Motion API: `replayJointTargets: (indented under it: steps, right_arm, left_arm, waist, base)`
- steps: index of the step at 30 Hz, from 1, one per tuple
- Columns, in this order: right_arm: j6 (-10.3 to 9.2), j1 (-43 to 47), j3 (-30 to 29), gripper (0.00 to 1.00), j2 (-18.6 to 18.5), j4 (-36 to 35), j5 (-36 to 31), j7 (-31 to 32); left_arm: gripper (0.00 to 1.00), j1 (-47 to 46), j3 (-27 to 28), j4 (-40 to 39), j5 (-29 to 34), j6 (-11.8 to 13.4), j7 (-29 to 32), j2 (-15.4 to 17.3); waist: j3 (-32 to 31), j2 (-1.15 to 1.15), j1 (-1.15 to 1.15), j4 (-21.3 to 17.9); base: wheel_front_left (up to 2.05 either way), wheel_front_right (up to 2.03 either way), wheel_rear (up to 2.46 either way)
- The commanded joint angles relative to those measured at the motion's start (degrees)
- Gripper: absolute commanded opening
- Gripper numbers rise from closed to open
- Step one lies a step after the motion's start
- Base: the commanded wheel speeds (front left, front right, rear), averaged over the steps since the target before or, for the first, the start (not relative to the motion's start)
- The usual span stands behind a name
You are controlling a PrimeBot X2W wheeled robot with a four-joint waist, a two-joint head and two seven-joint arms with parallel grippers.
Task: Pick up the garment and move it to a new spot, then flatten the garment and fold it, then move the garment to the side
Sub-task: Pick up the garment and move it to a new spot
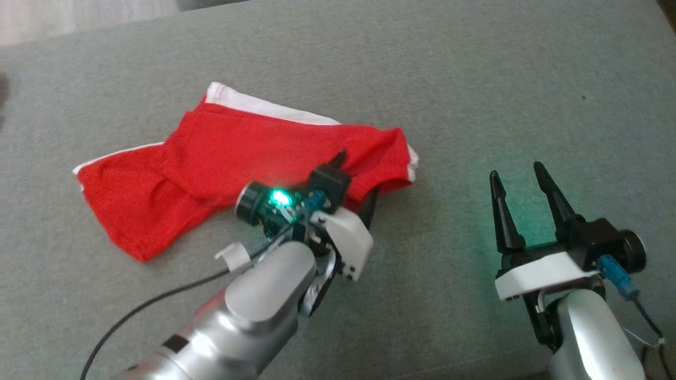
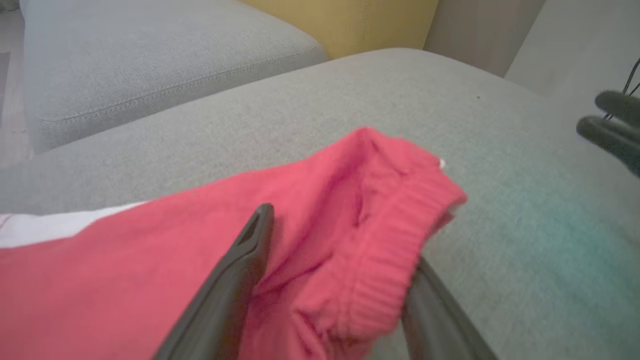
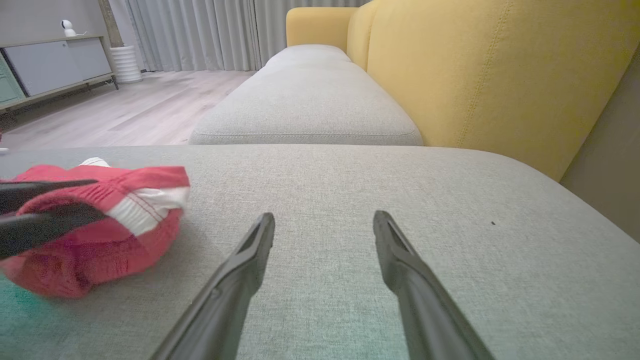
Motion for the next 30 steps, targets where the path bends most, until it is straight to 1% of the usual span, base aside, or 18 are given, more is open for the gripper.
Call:
replayJointTargets:
  steps: [1,6,10,14,16,19,23,30]
  right_arm:
    - [0.44,-1.2,1.0,1.00,-0.1,-1.3,-0.3,-0.7]
    - [0.44,-1.0,1.1,1.00,-0.1,-0.8,-0.5,-0.7]
    - [0.44,-0.7,0.9,1.00,-0.1,-0.7,-0.9,-0.7]
    - [0.44,0.4,-0.1,1.00,-0.1,-0.6,-1.9,-0.8]
    - [0.44,1.3,-0.9,1.00,-0.1,-0.6,-2.4,-0.7]
    - [0.44,2.9,-2.2,1.00,-0.1,-0.8,-3.3,-0.5]
    - [0.44,5.0,-3.2,1.00,-0.1,-1.7,-3.9,0.4]
    - [0.44,8.7,-3.4,1.00,-0.1,-4.2,-3.9,2.0]
  left_arm:
    - [1.00,-1.2,0.1,-1.0,0.1,-0.3,-0.9,0.3]
    - [1.00,0.7,-2.1,-2.2,-1.9,-0.7,-1.9,0.3]
    - [1.00,1.1,-3.3,-3.6,-3.2,0.1,-3.5,0.3]
    - [1.00,1.6,-2.8,-4.1,-3.9,0.3,-5.8,0.4]
    - [1.00,2.2,-2.0,-4.5,-4.5,0.4,-7.2,0.9]
    - [1.00,4.0,-0.4,-5.5,-5.6,0.9,-9.1,2.5]
    - [1.00,7.8,2.6,-7.7,-8.1,2.1,-11.3,5.3]
    - [1.00,16.8,8.3,-12.8,-12.0,5.7,-14.1,11.9]
  waist:
    - [-0.5,0.00,0.00,1.0]
    - [-1.4,0.00,0.00,2.1]
    - [-2.6,0.00,0.00,2.9]
    - [-5.1,0.00,0.00,4.1]
    - [-6.7,0.00,0.00,4.8]
    - [-9.3,0.00,0.00,6.1]
    - [-12.4,0.00,0.00,7.6]
    - [-16.2,0.00,0.00,9.9]
  base:
    - [0.00,0.00,0.00]
    - [0.00,0.00,0.00]
    - [0.00,0.00,0.00]
    - [0.00,0.00,0.00]
    - [0.00,0.00,0.00]
    - [0.00,0.00,0.00]
    - [0.00,0.00,0.00]
    - [0.00,0.00,0.00]
